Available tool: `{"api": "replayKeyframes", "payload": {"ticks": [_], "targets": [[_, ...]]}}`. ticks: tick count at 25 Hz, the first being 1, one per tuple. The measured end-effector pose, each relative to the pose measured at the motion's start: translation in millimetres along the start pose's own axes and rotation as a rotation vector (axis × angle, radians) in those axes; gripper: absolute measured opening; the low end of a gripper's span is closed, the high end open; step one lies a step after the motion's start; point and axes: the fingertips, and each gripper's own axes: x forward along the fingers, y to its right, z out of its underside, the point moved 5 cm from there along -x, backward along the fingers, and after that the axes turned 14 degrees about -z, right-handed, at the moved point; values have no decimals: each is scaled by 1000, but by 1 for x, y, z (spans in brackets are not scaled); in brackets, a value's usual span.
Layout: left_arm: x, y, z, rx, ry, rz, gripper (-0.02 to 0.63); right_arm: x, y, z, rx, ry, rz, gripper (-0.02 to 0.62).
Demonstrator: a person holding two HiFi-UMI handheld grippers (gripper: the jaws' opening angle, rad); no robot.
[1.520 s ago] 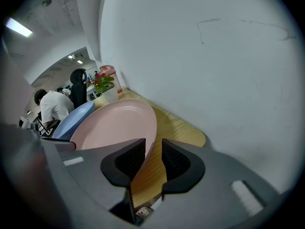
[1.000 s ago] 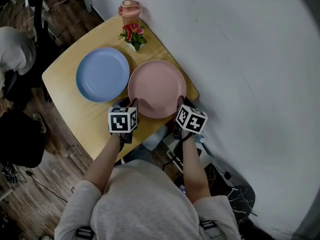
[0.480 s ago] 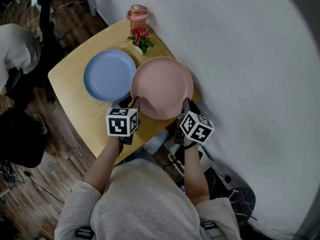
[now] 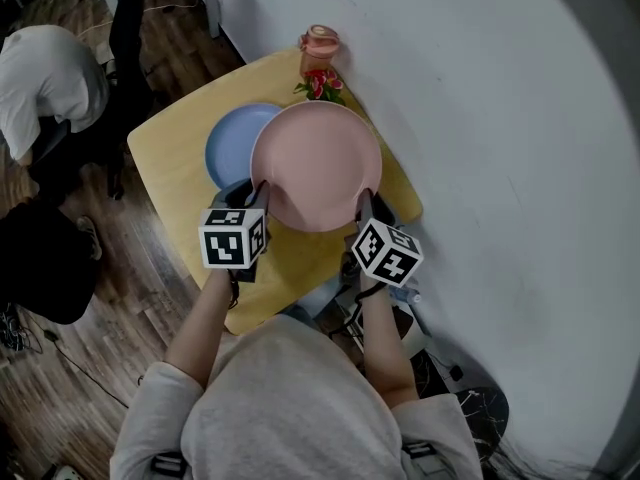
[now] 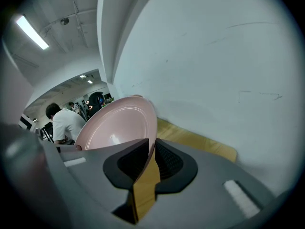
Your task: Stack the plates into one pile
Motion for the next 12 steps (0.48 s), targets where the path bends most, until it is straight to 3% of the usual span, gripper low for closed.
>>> {"api": "replayKeyframes", "payload": {"ticks": [12], "targets": [[-11,-102,-29,-27,27,-47,135,51,-93,1,-23,-4,-52,46]]}}
